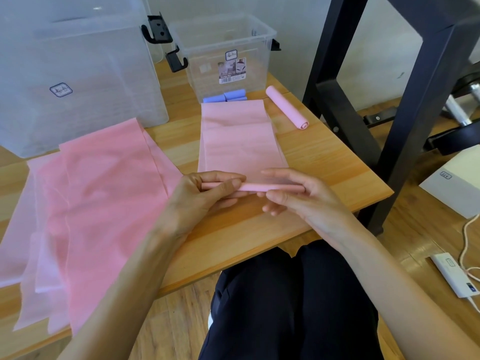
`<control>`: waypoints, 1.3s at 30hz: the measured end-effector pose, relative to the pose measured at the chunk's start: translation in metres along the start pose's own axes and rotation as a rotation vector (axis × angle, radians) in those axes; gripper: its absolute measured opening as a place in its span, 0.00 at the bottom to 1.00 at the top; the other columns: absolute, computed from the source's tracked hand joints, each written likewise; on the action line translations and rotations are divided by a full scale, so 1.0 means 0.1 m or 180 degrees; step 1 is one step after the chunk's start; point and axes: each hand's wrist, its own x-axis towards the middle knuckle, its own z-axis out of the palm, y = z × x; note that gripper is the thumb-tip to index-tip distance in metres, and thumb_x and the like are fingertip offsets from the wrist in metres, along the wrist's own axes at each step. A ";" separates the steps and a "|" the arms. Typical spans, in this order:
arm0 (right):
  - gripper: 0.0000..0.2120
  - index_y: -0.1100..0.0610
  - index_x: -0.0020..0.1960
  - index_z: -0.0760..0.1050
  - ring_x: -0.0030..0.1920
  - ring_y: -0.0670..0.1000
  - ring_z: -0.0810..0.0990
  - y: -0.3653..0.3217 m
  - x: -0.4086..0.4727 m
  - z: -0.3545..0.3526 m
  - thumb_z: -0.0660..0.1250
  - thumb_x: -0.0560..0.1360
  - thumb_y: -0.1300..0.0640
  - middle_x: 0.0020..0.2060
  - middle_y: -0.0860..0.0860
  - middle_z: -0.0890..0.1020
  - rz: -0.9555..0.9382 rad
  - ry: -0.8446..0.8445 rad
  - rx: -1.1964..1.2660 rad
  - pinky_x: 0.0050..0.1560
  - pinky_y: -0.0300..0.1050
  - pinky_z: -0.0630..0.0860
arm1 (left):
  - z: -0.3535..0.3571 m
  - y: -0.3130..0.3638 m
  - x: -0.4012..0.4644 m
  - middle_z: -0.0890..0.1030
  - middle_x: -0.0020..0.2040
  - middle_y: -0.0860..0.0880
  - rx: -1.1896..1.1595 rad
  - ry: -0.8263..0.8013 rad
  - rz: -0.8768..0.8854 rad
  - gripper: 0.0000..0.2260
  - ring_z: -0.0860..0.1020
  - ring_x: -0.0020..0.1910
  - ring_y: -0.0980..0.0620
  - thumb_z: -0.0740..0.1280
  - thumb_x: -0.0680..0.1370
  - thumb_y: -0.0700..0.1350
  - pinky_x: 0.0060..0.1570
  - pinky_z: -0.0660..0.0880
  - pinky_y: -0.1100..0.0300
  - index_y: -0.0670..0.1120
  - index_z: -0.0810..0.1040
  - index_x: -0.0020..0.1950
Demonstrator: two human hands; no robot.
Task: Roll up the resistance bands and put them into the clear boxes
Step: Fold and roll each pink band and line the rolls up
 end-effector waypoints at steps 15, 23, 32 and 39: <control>0.10 0.61 0.54 0.83 0.44 0.57 0.86 0.03 0.17 0.07 0.70 0.75 0.59 0.45 0.57 0.86 -0.0202 0.0389 0.0271 0.44 0.45 0.84 | -0.06 0.12 0.15 0.87 0.46 0.48 0.0395 -0.0072 0.0106 0.08 0.85 0.44 0.54 0.71 0.71 0.46 0.41 0.80 0.68 0.48 0.86 0.49; 0.10 0.62 0.54 0.82 0.41 0.57 0.86 0.04 0.29 0.06 0.70 0.75 0.58 0.43 0.58 0.86 -0.0256 0.0442 0.0251 0.41 0.44 0.84 | -0.10 0.06 0.23 0.86 0.40 0.50 0.0552 0.0057 0.0311 0.06 0.83 0.39 0.58 0.73 0.69 0.46 0.47 0.81 0.63 0.51 0.87 0.44; 0.09 0.64 0.52 0.82 0.38 0.57 0.86 0.09 0.33 0.09 0.70 0.75 0.59 0.39 0.60 0.86 -0.0389 0.0528 0.0213 0.37 0.43 0.83 | -0.08 -0.06 0.25 0.86 0.41 0.51 0.0346 0.0137 0.0211 0.06 0.83 0.41 0.59 0.74 0.68 0.45 0.40 0.77 0.70 0.48 0.86 0.45; 0.06 0.63 0.50 0.83 0.40 0.57 0.87 0.12 0.33 0.07 0.72 0.73 0.63 0.39 0.58 0.86 -0.0497 0.0461 0.0228 0.39 0.43 0.83 | -0.08 -0.08 0.25 0.87 0.42 0.49 0.0553 0.0198 0.0424 0.07 0.84 0.42 0.54 0.74 0.69 0.47 0.43 0.80 0.65 0.48 0.86 0.46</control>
